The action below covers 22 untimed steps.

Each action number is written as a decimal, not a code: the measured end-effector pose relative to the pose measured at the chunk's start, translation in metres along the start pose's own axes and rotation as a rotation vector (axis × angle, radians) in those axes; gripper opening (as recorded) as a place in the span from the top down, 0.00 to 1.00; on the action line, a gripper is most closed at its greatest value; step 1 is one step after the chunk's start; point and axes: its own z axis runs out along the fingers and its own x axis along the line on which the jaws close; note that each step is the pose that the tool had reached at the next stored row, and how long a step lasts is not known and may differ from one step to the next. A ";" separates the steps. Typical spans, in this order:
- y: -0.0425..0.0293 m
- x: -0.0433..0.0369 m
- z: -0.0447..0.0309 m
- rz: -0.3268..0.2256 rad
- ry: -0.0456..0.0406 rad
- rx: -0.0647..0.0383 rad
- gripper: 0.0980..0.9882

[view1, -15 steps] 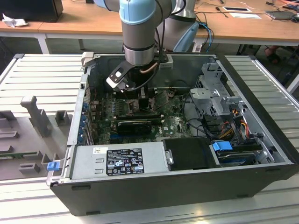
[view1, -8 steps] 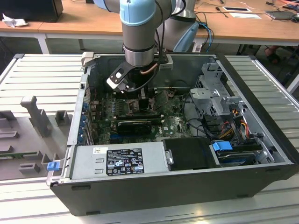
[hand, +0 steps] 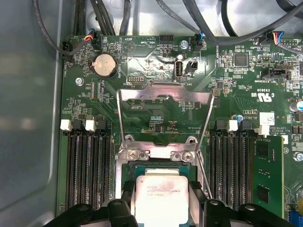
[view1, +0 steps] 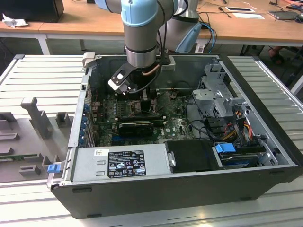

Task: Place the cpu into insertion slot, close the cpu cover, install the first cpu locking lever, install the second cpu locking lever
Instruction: 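Place the cpu into insertion slot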

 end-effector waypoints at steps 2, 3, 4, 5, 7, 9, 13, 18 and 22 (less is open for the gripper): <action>0.0000 0.0000 0.0001 0.000 0.0001 0.000 0.49; 0.0000 0.0000 0.0001 0.000 0.0002 0.000 0.42; 0.0000 0.0000 0.0002 0.000 0.0002 0.000 0.42; 0.0000 0.0001 0.0001 0.000 0.0005 0.000 0.42; 0.0002 0.0001 -0.0026 0.000 0.0004 0.001 0.42; 0.0003 0.0001 -0.0038 0.000 0.0003 0.001 0.42; 0.0009 0.0002 -0.0079 0.000 0.0000 0.004 0.72; 0.0017 0.0003 -0.0116 0.000 -0.0015 0.009 0.99; 0.0019 0.0003 -0.0139 0.000 -0.0014 0.010 0.99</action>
